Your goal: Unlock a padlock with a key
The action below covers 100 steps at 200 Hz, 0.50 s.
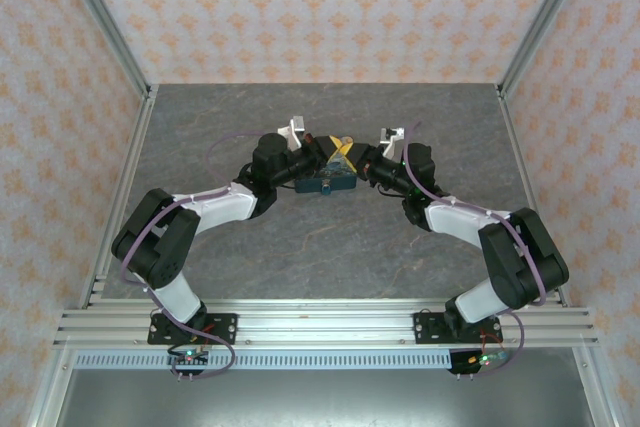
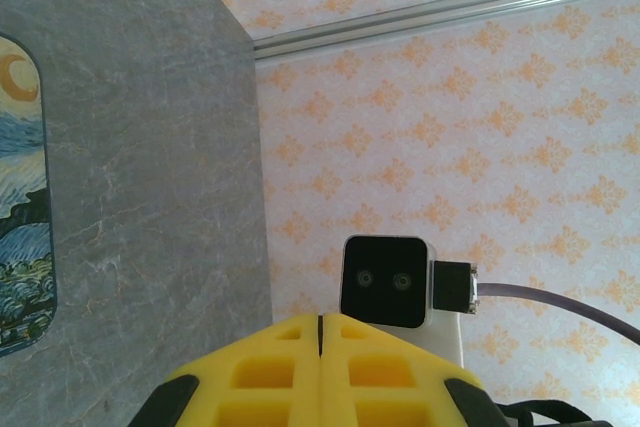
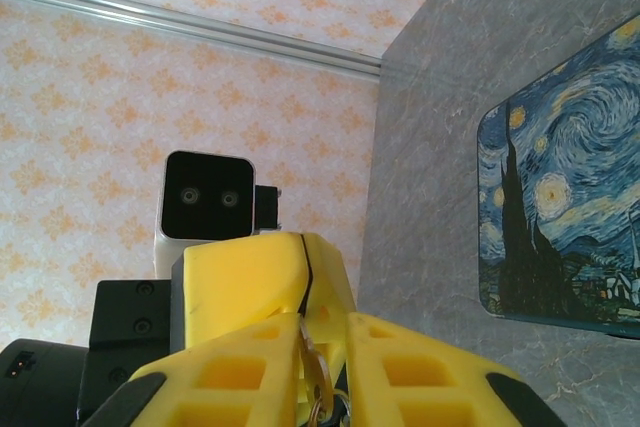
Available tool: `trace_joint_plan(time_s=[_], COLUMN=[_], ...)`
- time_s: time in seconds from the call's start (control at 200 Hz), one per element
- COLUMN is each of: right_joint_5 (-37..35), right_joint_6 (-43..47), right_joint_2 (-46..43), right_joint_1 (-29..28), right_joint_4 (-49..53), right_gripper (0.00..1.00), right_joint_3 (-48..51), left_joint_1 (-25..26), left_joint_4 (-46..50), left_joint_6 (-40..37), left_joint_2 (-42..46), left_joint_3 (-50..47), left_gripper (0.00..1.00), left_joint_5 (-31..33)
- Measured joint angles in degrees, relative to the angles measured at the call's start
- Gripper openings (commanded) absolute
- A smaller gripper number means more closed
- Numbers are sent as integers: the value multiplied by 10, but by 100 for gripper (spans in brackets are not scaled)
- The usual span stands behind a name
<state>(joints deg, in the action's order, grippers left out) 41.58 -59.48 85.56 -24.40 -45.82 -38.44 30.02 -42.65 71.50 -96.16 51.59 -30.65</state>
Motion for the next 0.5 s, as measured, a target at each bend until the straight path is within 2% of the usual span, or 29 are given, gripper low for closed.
trace_joint_plan(time_s=[0.25,0.435,0.5], right_joint_5=[0,-2,-2], right_joint_6=[0,-2,-2], right_joint_2=[0,-1,-1], right_joint_1=[1,1,1], right_joint_4=[-1,-6,-6], right_gripper=[16,0,0], right_joint_3=[5,6,7], left_joint_1=[0,0,0], left_joint_4=[0,2,2], left_joint_6=[0,0,0], left_joint_2=[0,0,0], left_joint_3=[0,0,0], left_gripper=[0,0,0], left_joint_5=[0,1,2])
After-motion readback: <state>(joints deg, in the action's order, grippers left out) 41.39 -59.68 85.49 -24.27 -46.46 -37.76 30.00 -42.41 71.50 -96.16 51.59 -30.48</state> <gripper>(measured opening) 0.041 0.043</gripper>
